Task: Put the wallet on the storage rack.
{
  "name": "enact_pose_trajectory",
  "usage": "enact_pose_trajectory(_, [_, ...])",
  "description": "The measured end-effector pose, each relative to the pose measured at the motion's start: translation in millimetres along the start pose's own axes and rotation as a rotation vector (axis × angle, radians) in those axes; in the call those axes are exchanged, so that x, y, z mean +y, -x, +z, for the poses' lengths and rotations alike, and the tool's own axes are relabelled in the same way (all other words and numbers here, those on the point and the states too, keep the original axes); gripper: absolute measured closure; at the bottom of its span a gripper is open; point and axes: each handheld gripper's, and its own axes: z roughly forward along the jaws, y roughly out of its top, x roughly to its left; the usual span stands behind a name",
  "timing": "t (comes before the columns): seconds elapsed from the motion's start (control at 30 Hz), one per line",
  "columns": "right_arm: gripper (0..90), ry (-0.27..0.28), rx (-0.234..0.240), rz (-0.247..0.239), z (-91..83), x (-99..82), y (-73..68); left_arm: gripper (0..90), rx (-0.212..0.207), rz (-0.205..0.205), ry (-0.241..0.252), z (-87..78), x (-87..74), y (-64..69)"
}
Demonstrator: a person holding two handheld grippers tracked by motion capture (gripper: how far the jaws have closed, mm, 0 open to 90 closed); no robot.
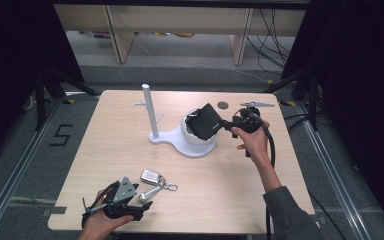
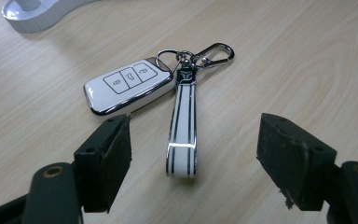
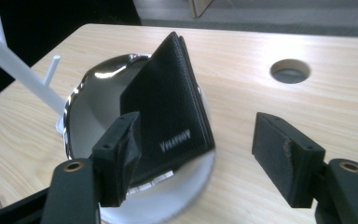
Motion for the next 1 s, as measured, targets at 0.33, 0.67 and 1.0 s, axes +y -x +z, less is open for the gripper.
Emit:
enact_pose_trajectory(0.33, [32.3,0.043,0.033,-0.043,-32.7,-25.7,-14.2,25.7,0.01,-0.005,-0.013,-3.9,-3.0,-0.2])
enact_pose_trajectory(0.67, [32.1,0.055,0.04,-0.06,-41.5,-50.3,-24.1,23.1,0.008,0.003,-0.018,-6.3,-3.2,-4.6])
enact_pose_trajectory(1.0, [30.8,-0.043,0.042,-0.13,-45.1,-89.4,-36.4,23.1,0.007,0.006,-0.003,-3.7,-0.7,-7.1])
